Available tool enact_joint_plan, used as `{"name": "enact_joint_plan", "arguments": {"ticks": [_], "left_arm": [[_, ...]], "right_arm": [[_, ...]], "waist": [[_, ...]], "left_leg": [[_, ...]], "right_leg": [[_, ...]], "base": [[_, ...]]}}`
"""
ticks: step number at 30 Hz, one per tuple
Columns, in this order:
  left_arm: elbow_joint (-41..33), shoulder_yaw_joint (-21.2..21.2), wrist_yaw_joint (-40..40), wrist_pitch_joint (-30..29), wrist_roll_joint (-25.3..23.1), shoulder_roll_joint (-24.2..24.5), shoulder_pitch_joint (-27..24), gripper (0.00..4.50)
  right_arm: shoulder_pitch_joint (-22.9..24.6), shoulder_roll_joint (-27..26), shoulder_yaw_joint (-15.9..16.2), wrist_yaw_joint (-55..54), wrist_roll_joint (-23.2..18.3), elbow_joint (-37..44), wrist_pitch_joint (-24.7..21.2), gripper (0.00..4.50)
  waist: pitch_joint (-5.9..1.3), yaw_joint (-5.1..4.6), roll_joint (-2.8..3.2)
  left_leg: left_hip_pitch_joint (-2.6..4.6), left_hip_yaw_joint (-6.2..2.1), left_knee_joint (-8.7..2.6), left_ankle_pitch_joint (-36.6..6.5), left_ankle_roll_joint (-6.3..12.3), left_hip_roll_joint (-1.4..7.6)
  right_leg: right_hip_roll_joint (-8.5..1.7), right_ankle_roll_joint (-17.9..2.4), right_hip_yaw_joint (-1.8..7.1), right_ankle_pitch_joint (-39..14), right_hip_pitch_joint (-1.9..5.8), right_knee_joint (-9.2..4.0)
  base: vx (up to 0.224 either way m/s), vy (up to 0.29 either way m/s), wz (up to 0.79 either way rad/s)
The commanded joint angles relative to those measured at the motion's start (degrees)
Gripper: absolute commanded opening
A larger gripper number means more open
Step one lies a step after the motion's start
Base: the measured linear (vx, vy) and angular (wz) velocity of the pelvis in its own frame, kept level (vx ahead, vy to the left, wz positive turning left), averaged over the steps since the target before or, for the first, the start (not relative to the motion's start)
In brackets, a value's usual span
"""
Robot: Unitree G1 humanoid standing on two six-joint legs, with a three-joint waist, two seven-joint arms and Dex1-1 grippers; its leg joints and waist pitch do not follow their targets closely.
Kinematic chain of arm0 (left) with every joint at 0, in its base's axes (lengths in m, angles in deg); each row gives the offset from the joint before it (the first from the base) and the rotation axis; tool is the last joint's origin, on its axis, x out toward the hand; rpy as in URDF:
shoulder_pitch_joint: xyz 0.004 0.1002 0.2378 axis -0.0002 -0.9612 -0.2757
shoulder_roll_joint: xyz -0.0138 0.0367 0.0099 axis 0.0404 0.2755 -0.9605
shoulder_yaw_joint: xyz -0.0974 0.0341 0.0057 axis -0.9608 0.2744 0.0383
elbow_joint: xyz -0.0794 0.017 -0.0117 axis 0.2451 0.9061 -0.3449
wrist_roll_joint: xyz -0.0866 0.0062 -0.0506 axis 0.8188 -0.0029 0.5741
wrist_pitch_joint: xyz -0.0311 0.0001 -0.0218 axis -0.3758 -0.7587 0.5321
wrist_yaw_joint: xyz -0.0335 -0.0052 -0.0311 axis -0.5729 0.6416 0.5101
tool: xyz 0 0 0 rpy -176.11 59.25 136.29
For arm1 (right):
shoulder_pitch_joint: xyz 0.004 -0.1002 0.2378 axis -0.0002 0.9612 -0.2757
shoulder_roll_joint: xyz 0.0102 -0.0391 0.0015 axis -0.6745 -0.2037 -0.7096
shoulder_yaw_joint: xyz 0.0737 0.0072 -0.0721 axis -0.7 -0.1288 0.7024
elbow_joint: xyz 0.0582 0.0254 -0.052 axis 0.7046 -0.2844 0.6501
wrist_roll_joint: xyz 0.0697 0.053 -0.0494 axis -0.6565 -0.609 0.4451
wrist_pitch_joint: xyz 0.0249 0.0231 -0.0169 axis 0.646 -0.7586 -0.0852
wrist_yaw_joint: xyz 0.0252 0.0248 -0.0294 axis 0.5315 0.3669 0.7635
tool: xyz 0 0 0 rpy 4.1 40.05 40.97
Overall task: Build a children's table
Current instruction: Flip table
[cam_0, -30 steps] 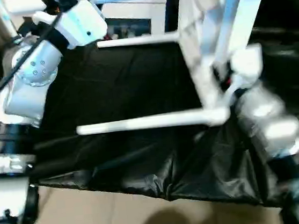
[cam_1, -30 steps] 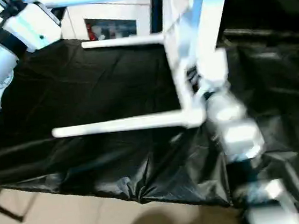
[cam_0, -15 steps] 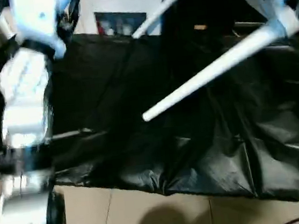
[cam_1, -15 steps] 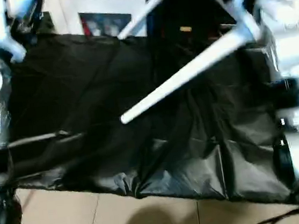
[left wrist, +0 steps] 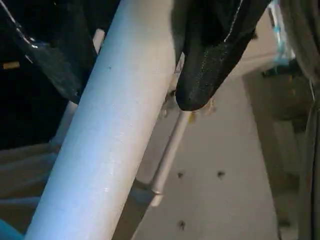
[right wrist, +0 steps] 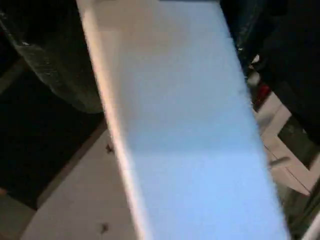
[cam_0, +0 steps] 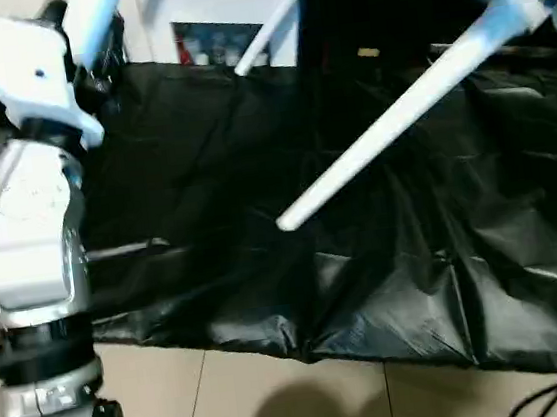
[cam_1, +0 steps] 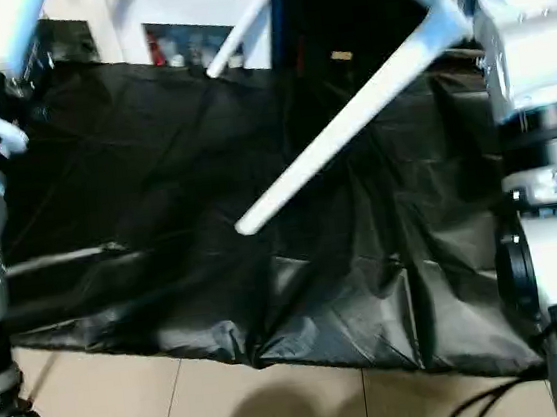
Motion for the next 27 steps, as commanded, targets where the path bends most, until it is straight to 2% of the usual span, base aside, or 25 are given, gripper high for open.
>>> {"name": "enact_joint_plan", "arguments": {"ticks": [1,2,4,6,8,9,10,11,12,15,20,25,27], "left_arm": [[2.11,-6.66,-6.11,-3.30,2.32,-0.46,-0.58,2.29],[1.77,-6.45,-6.20,-3.59,2.42,-0.49,-0.69,2.29],[1.65,-6.30,-6.15,-3.80,2.57,-0.58,-0.71,2.29],[1.51,-6.19,-5.89,-3.92,2.59,-0.68,-0.68,2.28],[1.35,-6.06,-5.67,-4.07,2.70,-0.64,-0.70,2.28],[1.33,-5.98,-5.66,-4.15,2.82,-0.61,-0.72,2.28],[1.31,-5.89,-5.70,-4.26,2.89,-0.59,-0.74,2.27],[1.30,-5.82,-5.71,-4.35,2.95,-0.60,-0.75,2.27],[1.25,-5.78,-5.73,-4.46,2.97,-0.63,-0.77,2.24],[1.42,-5.68,-5.75,-4.55,2.96,-0.70,-0.70,2.12],[1.60,-5.51,-5.74,-4.68,2.90,-0.84,-0.63,1.99],[1.77,-5.34,-5.61,-4.57,3.07,-0.64,-0.74,1.91],[1.89,-5.17,-5.32,-4.17,3.32,-0.41,-0.86,1.90]], "right_arm": [[0.37,1.26,-4.12,3.03,-3.40,0.43,1.40,3.24],[0.90,0.98,-4.50,5.22,-4.92,1.44,1.61,3.45],[1.66,0.48,-5.30,7.75,-7.33,3.22,1.87,3.53],[2.42,-0.26,-6.47,10.83,-11.00,6.26,2.28,3.80],[2.68,-0.82,-7.30,12.52,-13.45,8.05,2.49,3.85],[2.76,-1.29,-7.98,13.05,-15.03,9.18,2.09,3.91],[2.93,-1.93,-9.03,14.07,-17.33,10.82,1.45,4.07],[3.16,-2.44,-9.94,15.04,-19.29,12.34,1.16,4.07],[3.36,-2.86,-10.76,16.21,-21.08,13.59,0.55,4.09],[3.67,-3.54,-12.23,17.87,-24.19,15.63,-0.71,4.09],[4.61,-3.63,-12.78,20.09,-26.16,17.18,-0.55,4.09],[6.95,-3.74,-13.47,20.91,-29.46,21.68,-3.27,4.09],[8.69,-3.68,-14.30,19.72,-30.31,23.73,-4.81,4.09]], "waist": [[-4.61,-0.07,0.02],[-4.63,0.10,-0.05],[-4.69,0.21,-0.07],[-4.73,0.29,-0.16],[-5.05,0.31,-0.36],[-4.81,0.29,-0.14],[-4.90,-0.04,-0.63],[-4.97,-0.05,-0.54],[-4.88,-0.15,-0.14],[-4.84,-0.10,0.05],[-4.68,-0.10,0.09],[-4.86,0.32,-0.12],[-4.93,0.56,-0.02]], "left_leg": [[1.03,-1.73,-3.51,-8.07,2.26,3.37],[1.06,-1.81,-3.55,-8.32,2.17,3.53],[0.96,-1.86,-3.54,-7.94,2.24,3.58],[0.87,-1.87,-3.53,-7.46,2.29,3.56],[0.65,-1.81,-3.24,-6.48,3.40,3.33],[0.58,-1.69,-3.37,-6.84,3.93,3.46],[0.34,-1.85,-3.30,-6.45,4.42,3.26],[0.42,-1.88,-3.29,-5.93,4.55,3.27],[0.46,-1.89,-3.30,-5.30,4.86,3.39],[0.75,-1.90,-3.41,-5.52,4.59,3.53],[0.97,-2.01,-3.55,-7.87,3.20,3.61],[0.83,-2.06,-3.54,-5.96,3.59,3.64],[0.87,-2.06,-3.54,-5.05,3.85,3.66]], "right_leg": [[-5.19,-7.99,4.02,-11.97,3.14,-4.72],[-5.26,-8.05,4.01,-11.66,3.22,-4.70],[-5.32,-8.19,4.02,-10.60,3.33,-4.57],[-5.34,-8.24,4.04,-9.84,3.43,-4.50],[-5.27,-8.70,4.03,-7.63,3.83,-4.14],[-5.53,-8.32,4.24,-7.56,3.70,-4.42],[-5.24,-7.55,3.91,-8.24,3.92,-4.22],[-5.25,-7.54,3.91,-8.24,3.94,-4.20],[-5.39,-7.80,3.96,-8.61,3.75,-4.39],[-5.13,-8.42,3.78,-9.37,3.43,-4.53],[-5.36,-8.14,3.72,-12.86,3.29,-5.04],[-5.37,-8.06,3.80,-9.76,3.42,-4.59],[-5.41,-8.15,3.85,-8.66,3.48,-4.47]], "base": [[0.000,0.000,0.00],[0.000,0.000,0.00],[0.000,0.000,0.00],[0.000,0.000,0.00],[0.000,0.000,0.00],[0.000,0.000,0.00],[0.000,0.000,0.00],[0.000,0.000,0.00],[0.000,0.000,0.00],[0.000,0.000,0.00],[0.000,0.000,0.00],[0.000,0.000,0.00],[0.000,0.000,0.00]]}}
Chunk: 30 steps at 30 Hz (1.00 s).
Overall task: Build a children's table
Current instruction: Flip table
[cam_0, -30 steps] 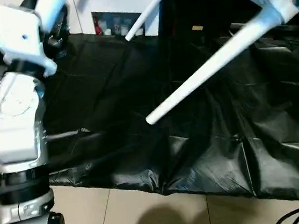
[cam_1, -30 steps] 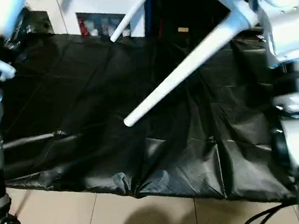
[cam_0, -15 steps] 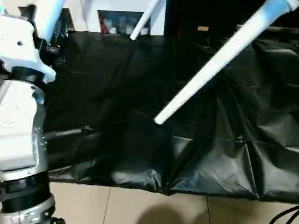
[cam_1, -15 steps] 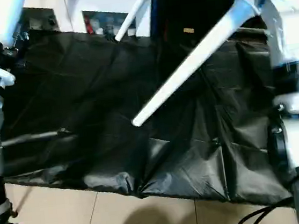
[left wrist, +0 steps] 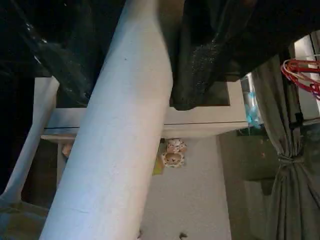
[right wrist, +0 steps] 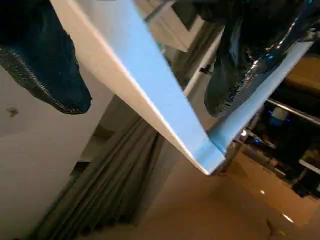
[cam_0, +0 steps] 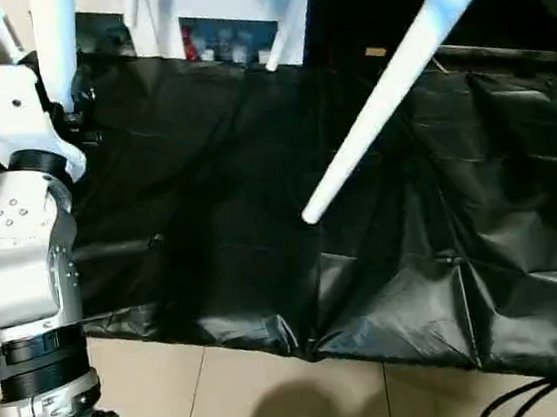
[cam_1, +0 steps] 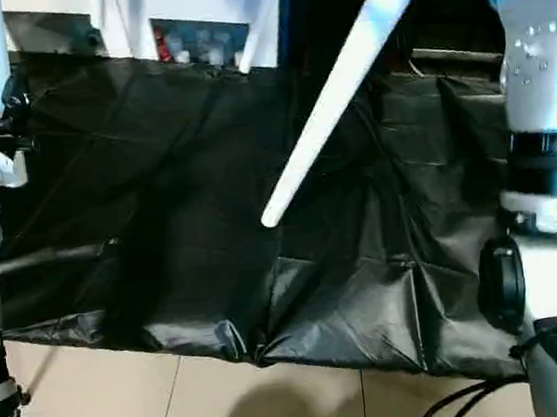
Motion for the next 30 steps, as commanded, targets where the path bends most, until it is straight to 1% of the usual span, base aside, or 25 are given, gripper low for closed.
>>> {"name": "enact_joint_plan", "arguments": {"ticks": [1,2,3,4,5,7,8,9,10,11,12,13,15,16,17,20,21,22,23,24,26,27,28,29,30], "left_arm": [[-1.44,-0.77,-0.66,1.44,2.25,0.30,1.27,1.90],[-1.44,-0.77,-0.66,1.44,2.25,0.30,1.27,1.89],[-1.31,-0.69,-0.32,1.72,2.24,0.45,1.11,1.88],[-1.26,-0.68,-0.23,1.79,2.22,0.51,1.06,1.87],[-1.24,-0.68,-0.19,1.82,2.22,0.53,1.03,1.86],[-1.25,-0.57,-0.08,1.90,2.19,0.54,0.94,1.86],[-1.22,-0.50,-0.04,1.98,2.15,0.53,0.88,1.86],[-1.21,-0.49,-0.03,2.00,2.15,0.53,0.87,1.85],[-1.22,-0.41,0.05,2.07,2.13,0.53,0.75,1.85],[-1.22,-0.41,0.05,2.07,2.13,0.53,0.75,1.85],[-1.24,-0.31,0.12,2.18,2.12,0.53,0.57,1.85],[-1.25,-0.27,0.14,2.21,2.10,0.52,0.50,1.85],[-1.27,-0.16,0.19,2.35,2.11,0.52,0.24,1.84],[-1.27,-0.12,0.19,2.40,2.13,0.54,0.17,1.84],[-1.25,-0.04,0.26,2.47,2.14,0.60,0.12,1.84],[-1.27,0.01,0.28,2.50,2.16,0.62,0.08,1.84],[-1.38,0.05,0.28,2.50,2.14,0.63,0.00,1.84],[-1.39,0.05,0.28,2.50,2.14,0.63,-0.01,1.84],[-1.51,0.02,0.25,2.44,2.11,0.66,-0.13,1.84],[-1.54,0.02,0.25,2.44,2.11,0.66,-0.16,1.84],[-1.70,0.00,0.25,2.43,2.12,0.67,-0.38,1.84],[-1.79,0.01,0.26,2.42,2.12,0.68,-0.54,1.84],[-1.77,0.03,0.26,2.46,2.14,0.69,-0.57,1.84],[-1.70,0.05,0.28,2.52,2.15,0.70,-0.59,1.84],[-1.70,0.05,0.28,2.52,2.15,0.70,-0.59,1.84]], "right_arm": [[2.15,0.58,-2.23,-1.62,-1.62,2.95,-2.34,4.09],[2.15,0.58,-2.23,-1.62,-1.62,2.95,-2.34,4.09],[4.48,0.79,-3.77,-3.99,-2.51,4.72,-3.99,4.09],[5.25,0.83,-4.27,-4.78,-2.76,5.32,-4.39,4.09],[5.66,0.87,-4.50,-5.17,-2.87,5.65,-4.52,4.26],[8.86,1.36,-6.41,-6.91,-3.18,7.19,-5.23,4.43],[10.60,1.49,-7.56,-7.95,-3.56,8.24,-5.81,4.43],[10.85,1.51,-7.73,-8.10,-3.62,8.40,-5.89,4.46],[12.50,1.45,-8.99,-9.38,-4.03,9.57,-6.39,4.50],[12.50,1.45,-8.99,-9.38,-4.03,9.57,-6.39,4.50],[14.54,1.20,-10.60,-10.89,-4.81,11.09,-7.20,4.50],[15.25,1.12,-11.11,-11.24,-5.06,11.50,-7.40,4.50],[18.93,0.51,-13.03,-12.80,-5.87,12.54,-8.16,4.50],[20.34,0.29,-13.52,-13.23,-6.25,12.84,-8.41,4.50],[22.72,-0.29,-13.59,-13.10,-6.62,12.94,-8.84,4.50],[25.38,-0.98,-12.84,-12.47,-6.35,13.10,-8.97,4.50],[27.41,-1.76,-12.27,-11.81,-6.57,13.18,-9.23,4.50],[27.57,-1.83,-12.24,-11.76,-6.59,13.19,-9.25,4.50],[28.90,-2.69,-12.11,-11.50,-7.03,12.77,-9.65,4.50],[29.04,-2.81,-12.08,-11.49,-7.05,12.67,-9.69,4.50],[29.82,-3.33,-11.71,-11.73,-6.78,12.24,-9.80,4.50],[30.45,-3.79,-10.76,-11.88,-6.63,11.81,-10.63,4.50],[30.69,-4.00,-10.28,-12.35,-6.63,11.69,-11.21,4.50],[30.39,-4.64,-9.58,-13.61,-6.08,10.73,-11.77,4.50],[30.39,-4.64,-9.58,-13.61,-6.08,10.73,-11.77,4.50]], "waist": [[-5.08,0.28,0.17],[-5.09,0.39,0.21],[-5.22,0.44,0.40],[-5.17,0.57,0.37],[-5.25,0.54,0.34],[-5.20,0.53,0.37],[-5.24,0.56,0.32],[-5.21,0.64,0.30],[-5.21,0.64,0.39],[-5.31,0.61,0.29],[-5.28,0.59,0.26],[-5.16,0.71,0.36],[-5.16,0.66,0.24],[-5.14,0.66,0.35],[-5.22,0.52,0.15],[-5.16,0.53,0.22],[-5.10,0.45,0.19],[-5.09,0.46,0.23],[-5.16,0.44,-0.19],[-5.08,0.53,-0.02],[-5.10,0.51,0.08],[-5.09,0.53,0.22],[-5.12,0.47,0.18],[-5.19,0.49,0.36],[-5.19,0.49,0.36]], "left_leg": [[1.21,-1.94,-3.86,-4.30,3.77,3.48],[1.20,-1.93,-3.84,-4.21,3.75,3.48],[1.26,-1.96,-3.80,-4.28,3.54,3.49],[1.26,-1.95,-3.89,-4.09,3.34,3.53],[1.33,-1.98,-3.90,-4.08,3.14,3.56],[1.34,-1.95,-3.94,-4.56,2.84,3.51],[1.22,-1.95,-3.92,-4.38,2.75,3.44],[1.28,-1.92,-3.97,-4.18,2.78,3.44],[1.35,-1.95,-4.00,-4.13,2.74,3.46],[1.28,-1.97,-3.92,-4.03,2.72,3.41],[1.25,-1.94,-3.93,-4.00,2.80,3.36],[1.33,-1.90,-4.00,-4.45,2.81,3.41],[1.28,-1.89,-4.04,-4.56,2.74,3.36],[1.34,-1.96,-4.10,-4.76,2.63,3.42],[1.33,-1.98,-4.09,-5.07,2.50,3.41],[1.38,-1.99,-4.14,-6.20,2.45,3.41],[1.32,-2.03,-4.17,-6.49,2.34,3.39],[1.40,-2.05,-4.18,-6.66,2.26,3.43],[1.35,-2.02,-4.15,-6.38,2.31,3.43],[1.39,-2.02,-4.18,-6.33,2.40,3.42],[1.40,-2.02,-4.15,-6.03,2.44,3.44],[1.39,-2.05,-4.19,-5.88,2.42,3.47],[1.43,-2.06,-4.20,-5.73,2.45,3.50],[1.43,-2.10,-4.18,-5.29,2.44,3.53],[1.43,-2.10,-4.18,-5.29,2.44,3.53]], "right_leg": [[-5.39,-8.22,3.94,-8.19,3.52,-4.39],[-5.43,-8.21,3.94,-8.15,3.51,-4.36],[-5.41,-8.47,3.84,-8.10,3.48,-4.28],[-5.46,-8.24,3.92,-7.87,3.53,-4.31],[-5.43,-8.29,3.87,-7.61,3.52,-4.26],[-5.45,-8.19,3.87,-8.00,3.54,-4.39],[-5.51,-8.06,3.88,-7.82,3.65,-4.35],[-5.49,-7.80,3.93,-7.75,3.66,-4.49],[-5.45,-7.65,3.92,-7.83,3.63,-4.50],[-5.47,-7.70,3.85,-7.75,3.67,-4.38],[-5.43,-7.66,3.85,-7.89,3.68,-4.48],[-5.52,-7.34,3.88,-8.70,3.62,-4.70],[-5.44,-6.87,3.87,-9.21,3.65,-4.80],[-5.47,-6.71,3.86,-9.46,3.61,-4.81],[-5.48,-6.70,3.76,-9.80,3.66,-4.85],[-5.58,-6.33,3.70,-11.85,3.62,-5.22],[-5.58,-6.10,3.65,-12.79,3.61,-5.37],[-5.58,-6.03,3.66,-13.09,3.51,-5.40],[-5.57,-5.96,3.68,-12.86,3.57,-5.34],[-5.64,-6.05,3.71,-12.95,3.50,-5.36],[-5.57,-6.17,3.72,-12.77,3.44,-5.29],[-5.61,-6.24,3.70,-12.57,3.46,-5.28],[-5.55,-6.34,3.70,-12.11,3.43,-5.21],[-5.59,-6.69,3.72,-11.19,3.44,-5.07],[-5.59,-6.69,3.72,-11.19,3.44,-5.07]], "base": [[0.000,0.000,0.00],[0.000,0.000,0.00],[0.000,0.000,0.00],[0.000,0.000,0.00],[0.000,0.000,0.00],[0.000,0.000,0.00],[0.000,0.000,0.00],[0.000,0.000,0.00],[0.000,0.000,0.00],[0.000,0.000,0.00],[0.000,0.000,0.00],[0.000,0.000,0.00],[0.000,0.000,0.00],[0.000,0.000,0.00],[0.000,0.000,0.00],[0.000,0.000,0.00],[0.000,0.000,0.00],[0.000,0.000,0.00],[0.000,0.000,0.00],[0.000,0.000,0.00],[0.000,0.000,0.00],[0.000,0.000,0.00],[0.000,0.000,0.00],[0.000,0.000,0.00],[0.000,0.000,0.00]]}}
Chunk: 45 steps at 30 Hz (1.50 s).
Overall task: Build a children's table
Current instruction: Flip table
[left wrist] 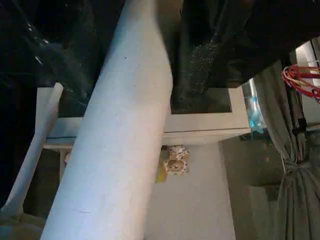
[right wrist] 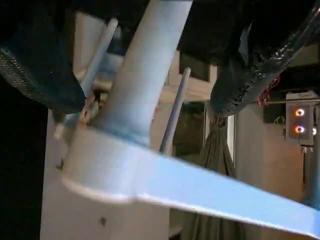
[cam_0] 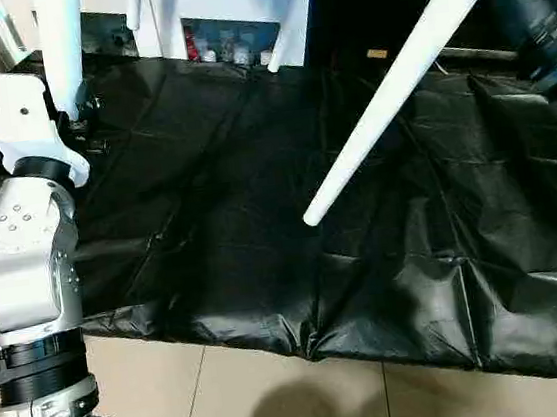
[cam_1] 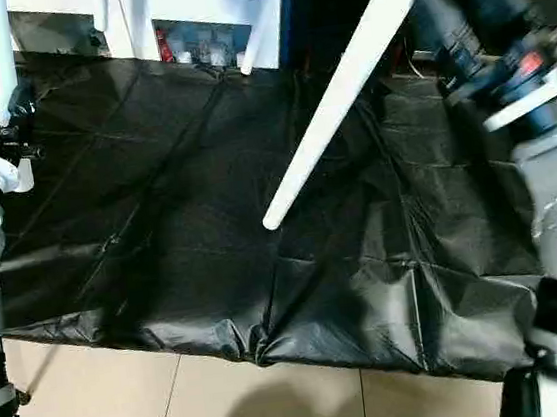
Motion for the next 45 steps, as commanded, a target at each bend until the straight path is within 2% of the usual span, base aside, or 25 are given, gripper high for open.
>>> {"name": "enact_joint_plan", "arguments": {"ticks": [1,2,3,7,10,12,15,16,19,21,22,29,30,36,40,42,43,44,45], "left_arm": [[-2.30,-0.56,-0.39,1.98,2.04,0.17,1.27,1.84],[-2.18,-0.53,-0.38,2.08,2.04,0.14,1.27,1.84],[-2.07,-0.40,-0.38,2.20,1.99,0.04,1.24,1.84],[-2.01,-0.20,-0.43,2.31,1.93,-0.15,1.21,1.84],[-1.98,0.10,-0.40,2.46,1.95,-0.44,1.07,1.84],[-1.93,0.21,-0.39,2.53,1.98,-0.53,0.98,1.84],[-1.78,0.27,-0.39,2.64,2.01,-0.60,0.97,1.84],[-1.72,0.29,-0.42,2.72,2.04,-0.67,0.88,1.84],[-1.63,0.48,-0.49,3.03,2.12,-1.13,-0.02,1.83],[-1.61,0.50,-0.48,3.07,2.15,-1.20,-0.16,1.82],[-1.43,0.58,-0.40,3.18,2.09,-1.29,-0.68,1.82],[-1.18,0.87,-0.08,3.36,1.98,-1.33,-1.97,1.80],[-1.15,0.89,-0.05,3.37,1.97,-1.35,-2.11,1.80],[-0.69,1.37,0.50,3.93,1.77,-1.68,-3.62,1.77],[-0.19,1.61,0.72,4.41,1.83,-1.81,-4.42,1.73],[-0.02,1.85,0.93,4.52,1.95,-1.99,-4.99,1.71],[-0.02,1.85,0.93,4.52,1.95,-1.99,-4.99,1.70],[-0.01,2.05,1.22,4.51,2.03,-2.10,-5.42,1.69],[-0.01,2.28,1.59,4.50,2.21,-2.37,-6.13,1.69]], "right_arm": [[-0.20,-0.48,1.12,-1.94,0.69,-1.71,-1.49,4.50],[-1.16,-1.54,1.59,-4.19,1.18,-3.58,-2.68,4.50],[-2.36,-2.90,2.80,-6.51,2.78,-6.35,-3.42,4.50],[-4.04,-5.33,4.89,-8.56,4.46,-10.24,-4.33,4.50],[-6.52,-9.60,9.01,-5.81,5.61,-16.19,-3.81,4.50],[-7.99,-10.85,11.27,-3.68,6.74,-20.01,-2.92,4.22],[-8.90,-11.36,12.62,-2.15,7.72,-22.44,-2.29,4.09],[-9.45,-11.61,13.14,-1.79,8.43,-23.78,-1.74,3.81],[-11.26,-12.37,14.86,0.17,11.32,-28.79,1.04,3.68],[-11.61,-12.45,15.04,0.44,11.67,-29.79,1.61,3.42],[-11.82,-12.58,15.89,1.15,12.42,-31.13,2.47,3.34],[-11.37,-13.11,17.27,3.32,13.47,-32.86,4.03,2.69],[-11.32,-13.22,17.27,3.63,13.63,-33.04,4.26,2.69],[-10.79,-13.54,17.29,4.87,14.18,-33.10,5.25,2.17],[-10.24,-13.33,17.77,5.81,14.35,-32.22,5.18,1.85],[-9.65,-13.47,17.90,5.50,14.77,-31.09,5.60,1.68],[-9.65,-13.47,17.90,5.50,14.77,-31.09,5.60,1.65],[-9.11,-13.55,17.89,5.17,14.94,-29.96,5.65,1.63],[-7.79,-13.64,17.94,4.32,14.89,-27.19,5.17,1.63]], "waist": [[-5.14,0.12,0.48],[-5.09,0.18,0.66],[-5.04,0.10,0.60],[-5.11,-0.06,0.70],[-5.15,-0.23,0.70],[-5.18,-0.29,0.77],[-5.23,-0.18,0.83],[-5.21,-0.05,0.79],[-5.26,0.04,0.83],[-5.22,-0.02,0.78],[-5.24,-0.02,0.55],[-5.19,-0.05,0.71],[-5.22,-0.02,0.90],[-5.26,-0.01,0.90],[-5.19,-0.02,0.86],[-5.07,-0.01,0.68],[-5.06,0.10,0.83],[-5.04,0.02,0.64],[-5.05,0.15,0.80]], "left_leg": [[1.34,-2.04,-4.09,-4.97,2.31,3.47],[1.39,-2.02,-4.09,-5.26,2.24,3.43],[1.40,-2.03,-4.18,-5.59,1.98,3.40],[1.45,-2.06,-4.22,-5.95,0.86,3.49],[1.39,-2.10,-4.25,-6.38,0.69,3.54],[1.35,-2.08,-4.22,-6.20,0.75,3.58],[1.54,-2.06,-4.25,-5.29,0.53,3.82],[1.58,-2.02,-4.26,-4.87,0.58,3.82],[1.49,-2.00,-4.29,-4.40,0.33,3.87],[1.45,-1.96,-4.28,-4.74,0.34,3.79],[1.45,-1.93,-4.25,-4.85,0.42,3.80],[1.52,-2.02,-4.33,-5.37,0.69,3.91],[1.50,-2.03,-4.30,-5.35,0.66,3.90],[1.59,-2.05,-4.33,-5.72,0.58,3.96],[1.59,-1.98,-4.33,-5.62,1.00,3.88],[1.63,-2.00,-4.44,-6.22,0.76,3.99],[1.78,-2.05,-4.48,-6.90,0.36,4.07],[1.78,-2.03,-4.52,-7.12,0.27,4.06],[1.85,-2.03,-4.54,-7.13,0.16,4.09]], "right_leg": [[-5.58,-7.49,3.72,-10.40,3.30,-4.73],[-5.61,-7.57,3.73,-10.64,3.26,-4.81],[-5.59,-7.63,3.73,-11.29,3.28,-4.89],[-5.69,-7.93,3.79,-10.96,3.21,-4.67],[-5.82,-8.49,3.77,-10.48,3.29,-4.53],[-5.99,-8.86,3.88,-9.92,3.38,-4.56],[-5.92,-9.43,3.94,-7.90,3.32,-4.19],[-5.85,-9.42,3.96,-7.29,3.31,-4.17],[-6.00,-10.10,3.97,-5.55,3.41,-3.82],[-6.08,-10.21,4.00,-5.87,3.50,-3.95],[-6.12,-10.13,4.04,-6.05,3.53,-3.98],[-6.08,-10.05,4.03,-6.90,3.49,-4.01],[-6.10,-10.11,4.03,-6.78,3.48,-3.96],[-6.08,-10.11,4.04,-6.60,3.47,-4.01],[-6.00,-10.33,4.06,-6.15,3.41,-4.02],[-6.04,-10.11,4.05,-7.45,3.34,-4.19],[-6.12,-9.88,4.06,-8.45,3.26,-4.25],[-6.10,-9.80,4.05,-8.84,3.28,-4.34],[-6.12,-9.53,4.08,-8.84,3.24,-4.36]], "base": [[0.000,0.000,0.00],[0.000,0.000,0.00],[0.000,0.000,0.00],[0.000,0.000,0.00],[0.000,0.000,0.00],[0.000,0.000,0.00],[0.000,0.000,0.00],[0.000,0.000,0.00],[0.000,0.000,0.00],[0.000,0.000,0.00],[0.000,0.000,0.00],[0.000,0.000,0.00],[0.000,0.000,0.00],[0.000,0.000,0.00],[0.000,0.000,0.00],[0.000,0.000,0.00],[0.000,0.000,0.00],[0.000,0.000,0.00],[0.000,0.000,0.00]]}}
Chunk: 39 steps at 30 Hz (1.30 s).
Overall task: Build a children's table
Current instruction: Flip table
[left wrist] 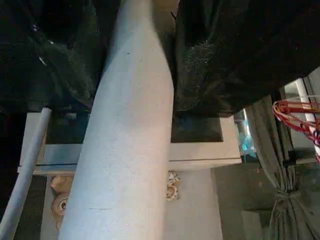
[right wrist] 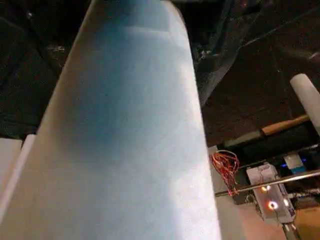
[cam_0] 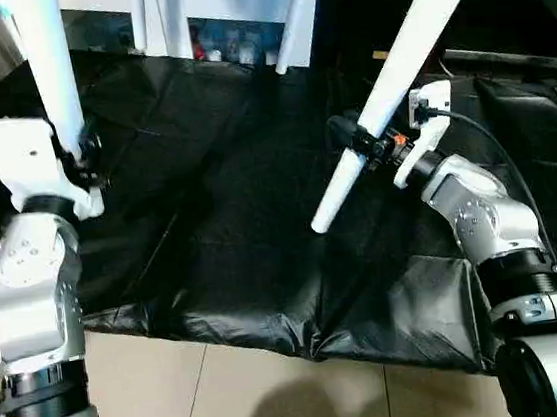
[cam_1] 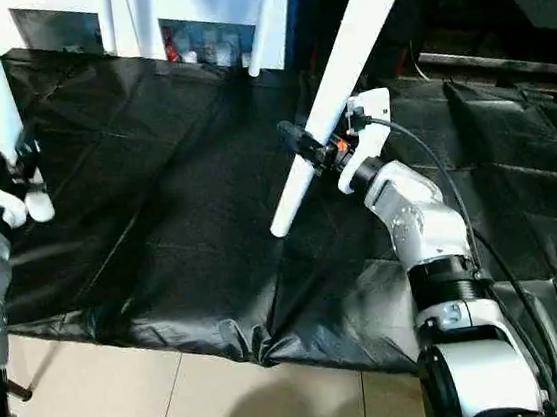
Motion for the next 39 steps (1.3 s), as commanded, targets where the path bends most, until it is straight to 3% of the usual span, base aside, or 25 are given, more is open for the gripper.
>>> {"name": "enact_joint_plan", "arguments": {"ticks": [1,6,7,10,11,12,13,14,18,23,26,27,28,31,33,34,38,39], "left_arm": [[-1.34,2.67,1.66,1.60,1.77,-1.19,-0.41,1.68],[-0.88,4.42,2.90,1.86,1.72,-2.28,-2.75,1.63],[-0.75,4.64,3.00,1.90,1.69,-2.44,-2.88,1.63],[0.05,5.58,3.45,2.21,1.63,-3.23,-3.38,1.61],[0.19,5.76,3.55,2.25,1.61,-3.34,-3.44,1.59],[0.41,6.11,3.79,2.31,1.57,-3.50,-3.59,1.59],[0.57,6.50,4.09,2.42,1.44,-3.65,-3.86,1.59],[0.76,6.82,4.33,2.54,1.31,-3.73,-4.10,1.59],[2.69,7.22,4.88,3.17,0.88,-3.64,-4.40,1.59],[5.77,7.42,5.86,4.09,0.30,-3.00,-4.44,1.59],[7.55,7.14,5.48,4.58,-0.24,-2.54,-4.71,1.59],[7.97,7.01,5.63,4.57,-0.21,-2.26,-4.91,1.59],[8.20,6.77,5.53,4.54,-0.24,-2.01,-5.15,1.94],[6.49,4.42,5.68,4.05,2.01,-1.90,-6.97,2.31],[3.38,2.65,6.23,3.15,4.13,-1.81,-9.27,2.50],[2.28,2.40,6.62,3.00,4.41,-1.54,-10.34,2.72],[-2.42,1.01,7.66,3.31,6.32,-1.12,-14.54,2.91],[-3.39,0.73,7.72,3.65,6.70,-1.09,-15.38,3.16]], "right_arm": [[2.97,-0.76,1.62,-0.29,-0.25,6.50,-1.30,1.61],[10.85,-0.23,2.38,-4.54,0.19,20.16,-4.42,1.59],[11.82,-0.15,2.28,-5.20,0.30,21.59,-4.79,1.59],[15.82,-0.37,1.88,-8.40,1.23,27.09,-5.82,1.59],[16.36,-0.43,1.89,-8.87,1.47,27.81,-5.92,1.59],[17.33,-0.57,1.95,-9.55,1.75,28.99,-6.12,1.59],[18.61,-0.75,2.15,-10.68,2.16,30.72,-6.73,1.59],[19.74,-0.89,2.47,-11.84,2.84,32.17,-7.24,1.59],[23.24,-1.99,3.92,-16.85,5.36,37.08,-9.42,1.57],[24.48,-2.85,5.58,-19.30,8.21,37.17,-9.41,1.57],[24.43,-3.31,6.03,-20.92,9.55,36.99,-9.52,1.57],[24.46,-3.45,6.21,-21.21,9.91,36.95,-9.29,1.57],[24.56,-3.49,6.47,-21.34,10.29,36.88,-9.07,1.92],[25.61,-5.37,5.36,-23.32,9.80,37.13,-8.09,2.29],[26.92,-6.84,4.04,-24.37,8.07,37.95,-8.40,2.46],[27.48,-6.95,3.94,-24.61,8.18,38.56,-8.07,2.69],[29.86,-7.29,3.86,-24.63,7.13,42.67,-8.92,2.88],[30.46,-7.39,3.78,-24.60,6.65,43.65,-9.34,3.10]], "waist": [[-4.90,-0.13,1.09],[-5.11,0.02,1.22],[-4.96,0.07,1.47],[-4.43,0.22,1.28],[-4.33,0.28,2.12],[-4.33,0.21,1.63],[-4.38,0.26,2.08],[-4.31,0.30,1.81],[-4.48,0.23,1.67],[-4.21,-0.06,1.65],[-3.85,-0.33,1.62],[-3.62,-0.54,1.62],[-3.75,-0.71,1.44],[-3.83,-1.07,1.47],[-4.10,-1.17,1.53],[-4.30,-1.28,1.68],[-4.49,-1.58,1.98],[-4.31,-1.62,1.90]], "left_leg": [[1.92,-2.12,-4.63,-6.66,0.15,4.21],[2.06,-2.20,-4.83,-5.74,0.02,4.27],[2.13,-2.18,-4.92,-6.34,-0.21,4.25],[2.61,-2.31,-5.43,-13.23,-2.16,4.23],[2.67,-2.55,-5.52,-14.49,-2.73,4.23],[2.92,-2.57,-5.64,-16.30,-3.32,4.27],[2.92,-2.75,-5.70,-16.51,-3.60,4.25],[2.99,-2.76,-5.84,-16.89,-3.80,4.30],[2.76,-2.83,-5.92,-16.09,-3.84,4.27],[2.85,-2.90,-6.01,-18.15,-3.95,4.05],[3.39,-3.01,-6.17,-20.95,-4.10,4.01],[3.99,-3.04,-6.25,-23.09,-4.21,3.88],[4.28,-3.13,-6.28,-23.65,-4.13,3.82],[3.76,-3.30,-6.70,-21.64,-3.99,4.12],[3.41,-3.42,-6.80,-20.76,-4.20,4.35],[3.23,-3.37,-6.85,-19.61,-4.25,4.43],[2.83,-2.85,-6.72,-15.21,-3.62,4.30],[2.81,-2.74,-6.74,-15.60,-3.18,4.25]], "right_leg": [[-6.02,-8.85,4.12,-8.16,3.09,-4.13],[-5.93,-8.21,4.07,-5.07,3.14,-3.89],[-5.89,-7.92,4.14,-5.98,3.07,-4.24],[-6.12,-5.80,4.20,-14.80,2.83,-5.58],[-6.23,-5.73,4.18,-16.04,2.78,-5.58],[-6.15,-4.92,4.13,-17.71,2.75,-6.02],[-6.19,-4.83,4.15,-17.62,2.83,-5.92],[-6.07,-4.40,4.21,-16.89,2.71,-6.07],[-6.11,-4.21,4.19,-15.73,2.90,-5.81],[-6.24,-3.34,4.20,-19.04,2.77,-6.33],[-6.25,-2.55,4.04,-23.15,2.50,-6.99],[-6.28,-1.92,3.90,-26.57,2.33,-7.58],[-6.50,-1.35,3.82,-28.46,2.59,-8.02],[-6.48,-1.58,3.98,-25.95,2.86,-7.67],[-6.72,-3.00,4.12,-22.98,3.18,-7.12],[-6.53,-3.97,4.21,-19.54,3.31,-6.58],[-6.02,-6.10,4.45,-10.01,3.44,-5.50],[-6.05,-6.12,4.46,-10.48,3.58,-5.65]], "base": [[0.000,0.000,0.00],[0.000,0.000,0.00],[0.000,0.000,0.00],[0.000,0.000,0.00],[0.000,0.000,0.00],[0.000,0.000,0.00],[0.000,0.000,0.00],[0.000,0.000,0.00],[0.000,0.000,0.00],[0.000,0.000,0.00],[0.000,0.000,0.00],[0.000,0.000,0.00],[0.000,0.000,0.00],[0.000,0.000,0.00],[0.000,0.000,0.00],[0.000,0.000,0.00],[0.000,0.000,0.00],[0.000,0.000,0.00]]}}
